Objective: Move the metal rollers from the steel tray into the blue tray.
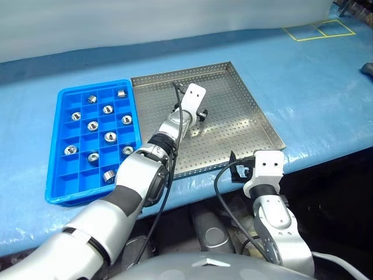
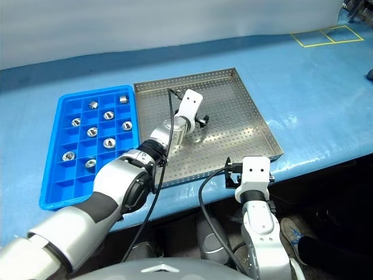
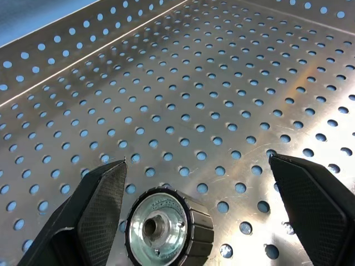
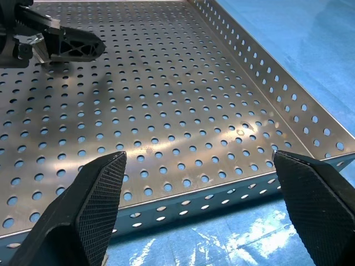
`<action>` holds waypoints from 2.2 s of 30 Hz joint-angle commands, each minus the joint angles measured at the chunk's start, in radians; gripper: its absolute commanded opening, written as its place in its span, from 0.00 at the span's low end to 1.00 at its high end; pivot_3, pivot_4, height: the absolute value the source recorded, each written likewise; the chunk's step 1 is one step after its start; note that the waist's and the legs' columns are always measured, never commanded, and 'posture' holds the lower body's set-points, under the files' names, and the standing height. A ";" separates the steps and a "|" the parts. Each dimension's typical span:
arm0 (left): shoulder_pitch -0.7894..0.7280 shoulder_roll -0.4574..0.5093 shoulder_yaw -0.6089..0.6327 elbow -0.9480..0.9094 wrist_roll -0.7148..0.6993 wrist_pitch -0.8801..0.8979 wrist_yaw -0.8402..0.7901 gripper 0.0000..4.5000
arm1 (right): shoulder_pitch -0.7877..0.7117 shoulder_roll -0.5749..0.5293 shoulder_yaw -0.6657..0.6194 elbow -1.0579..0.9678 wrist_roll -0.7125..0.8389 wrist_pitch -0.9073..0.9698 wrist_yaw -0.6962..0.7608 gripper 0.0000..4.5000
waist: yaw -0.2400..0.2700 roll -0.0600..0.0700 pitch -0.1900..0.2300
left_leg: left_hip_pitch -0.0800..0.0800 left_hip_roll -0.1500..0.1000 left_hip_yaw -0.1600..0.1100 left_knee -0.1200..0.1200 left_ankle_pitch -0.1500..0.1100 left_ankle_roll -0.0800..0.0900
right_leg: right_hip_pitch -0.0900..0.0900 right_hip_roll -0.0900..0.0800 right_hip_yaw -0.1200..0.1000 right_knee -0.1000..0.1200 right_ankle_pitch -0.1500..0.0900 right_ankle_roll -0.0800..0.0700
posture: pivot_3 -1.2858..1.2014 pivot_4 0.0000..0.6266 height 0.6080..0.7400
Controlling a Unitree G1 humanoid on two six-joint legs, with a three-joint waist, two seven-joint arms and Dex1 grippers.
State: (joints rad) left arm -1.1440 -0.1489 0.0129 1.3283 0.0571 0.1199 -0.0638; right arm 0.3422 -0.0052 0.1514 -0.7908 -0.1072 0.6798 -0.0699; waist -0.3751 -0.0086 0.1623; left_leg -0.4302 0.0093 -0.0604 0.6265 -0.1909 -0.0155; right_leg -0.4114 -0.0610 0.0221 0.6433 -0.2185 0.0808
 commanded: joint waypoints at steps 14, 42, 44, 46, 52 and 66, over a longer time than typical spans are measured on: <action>0.031 -0.039 0.074 -0.020 -0.055 0.017 0.002 0.42 | -0.024 -0.003 -0.004 -0.023 -0.002 -0.009 0.007 1.00 | 0.006 0.000 0.000 | 0.001 0.000 0.000 0.000 0.000 0.000 | 0.001 0.000 0.000 0.000 0.000 0.000 | 0.35 0.24 1.00; 0.823 0.349 0.072 -1.521 -0.257 0.067 -0.359 0.42 | -0.418 -0.140 0.141 0.223 0.066 0.014 0.285 1.00 | 0.326 0.000 0.000 | 0.003 0.000 0.000 0.002 0.001 0.000 | 0.001 0.001 0.003 0.004 0.004 -0.006 | 0.54 0.24 1.00; 0.891 0.376 0.081 -1.608 -0.265 0.101 -0.352 0.42 | -0.428 -0.148 0.152 0.230 0.072 0.013 0.302 1.00 | 0.355 0.000 0.000 | 0.003 0.000 0.000 0.003 0.001 0.000 | 0.002 0.001 0.002 0.003 0.004 -0.007 | 0.55 0.24 1.00; 0.975 0.409 0.090 -1.697 -0.273 0.135 -0.358 0.42 | -0.433 -0.156 0.172 0.235 0.078 0.013 0.325 1.00 | 0.368 -0.001 0.000 | 0.003 0.000 0.000 0.003 0.001 0.000 | 0.003 0.001 0.001 0.002 0.005 -0.008 | 0.56 0.24 1.00; 1.162 0.470 0.118 -1.840 -0.280 0.215 -0.338 0.42 | -0.435 -0.188 0.220 0.247 0.089 0.007 0.373 1.00 | 0.379 -0.001 -0.001 | 0.004 0.001 0.000 0.003 0.002 -0.001 | 0.003 0.001 0.000 0.002 0.002 -0.013 | 0.58 0.24 1.00; 1.319 0.465 0.111 -1.882 -0.177 0.306 -0.179 0.42 | -0.451 -0.229 0.275 0.280 0.113 -0.027 0.463 1.00 | 0.414 -0.002 -0.001 | 0.004 0.002 0.000 0.002 0.004 -0.001 | 0.002 0.002 -0.002 0.001 0.001 -0.012 | 0.61 0.24 1.00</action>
State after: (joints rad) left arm 0.1745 0.3126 0.1212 -0.4935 -0.1267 0.4208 -0.2477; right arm -0.1000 -0.2335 0.4135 -0.5098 -0.0084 0.6731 0.3756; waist 0.0389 -0.0107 0.1609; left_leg -0.4263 0.0117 -0.0608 0.6286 -0.1867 -0.0162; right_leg -0.4092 -0.0595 0.0204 0.6444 -0.2178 0.0683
